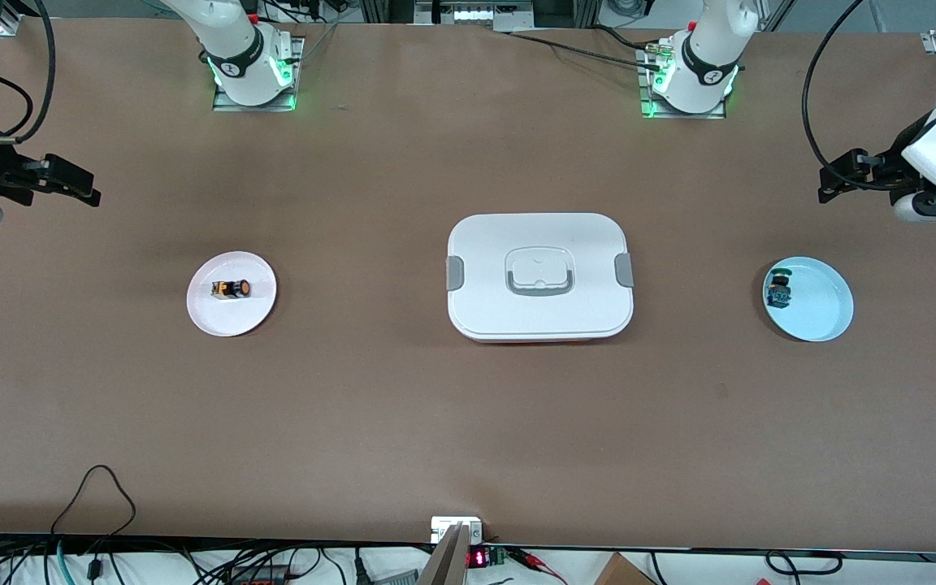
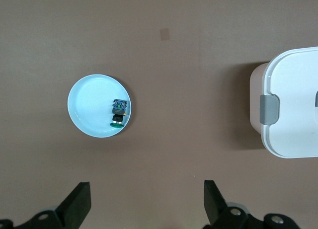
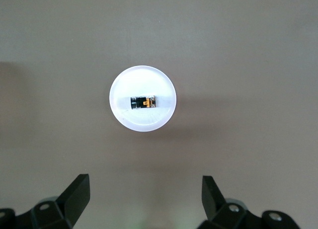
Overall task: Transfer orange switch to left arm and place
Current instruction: 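Move the right gripper toward the white plate with the orange switch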
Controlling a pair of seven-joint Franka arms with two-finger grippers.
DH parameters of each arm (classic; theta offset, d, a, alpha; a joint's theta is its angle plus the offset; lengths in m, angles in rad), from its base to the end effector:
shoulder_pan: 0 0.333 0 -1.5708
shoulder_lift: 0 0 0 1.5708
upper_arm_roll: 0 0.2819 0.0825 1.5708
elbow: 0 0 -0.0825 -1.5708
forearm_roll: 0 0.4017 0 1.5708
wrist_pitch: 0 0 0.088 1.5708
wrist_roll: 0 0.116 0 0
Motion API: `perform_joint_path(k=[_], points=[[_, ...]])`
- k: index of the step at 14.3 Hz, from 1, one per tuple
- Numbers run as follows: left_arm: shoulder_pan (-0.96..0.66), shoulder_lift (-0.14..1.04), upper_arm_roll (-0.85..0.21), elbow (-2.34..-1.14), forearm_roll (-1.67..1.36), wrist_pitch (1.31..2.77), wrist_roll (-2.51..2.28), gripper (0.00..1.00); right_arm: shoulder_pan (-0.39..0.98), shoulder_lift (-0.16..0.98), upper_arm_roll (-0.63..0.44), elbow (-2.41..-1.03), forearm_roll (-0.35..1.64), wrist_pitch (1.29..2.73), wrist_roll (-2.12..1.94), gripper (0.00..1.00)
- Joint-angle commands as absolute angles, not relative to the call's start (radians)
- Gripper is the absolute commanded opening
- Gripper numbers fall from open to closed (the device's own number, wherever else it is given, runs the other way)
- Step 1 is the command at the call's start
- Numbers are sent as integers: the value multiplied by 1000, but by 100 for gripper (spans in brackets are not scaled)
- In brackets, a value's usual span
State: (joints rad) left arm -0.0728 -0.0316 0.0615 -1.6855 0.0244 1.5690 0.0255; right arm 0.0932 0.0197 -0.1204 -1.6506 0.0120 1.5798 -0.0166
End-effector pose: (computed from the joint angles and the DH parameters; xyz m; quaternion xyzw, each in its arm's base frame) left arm 0.5586 -0.0031 0.5432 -0.9989 0.0189 0.0425 0.0109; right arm 0.5729 -0.0137 0.5320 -0.9990 0.0057 0.0450 0.0058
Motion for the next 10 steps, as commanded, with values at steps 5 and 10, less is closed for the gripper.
perform_joint_path(k=[5, 10], points=[[-84, -20, 71, -1655, 15, 1545, 35, 100, 94, 83, -121, -1629, 14, 1575, -23, 100], [-84, -20, 71, -1655, 15, 1545, 35, 100, 109, 124, -121, -1634, 2, 1607, -20, 100]])
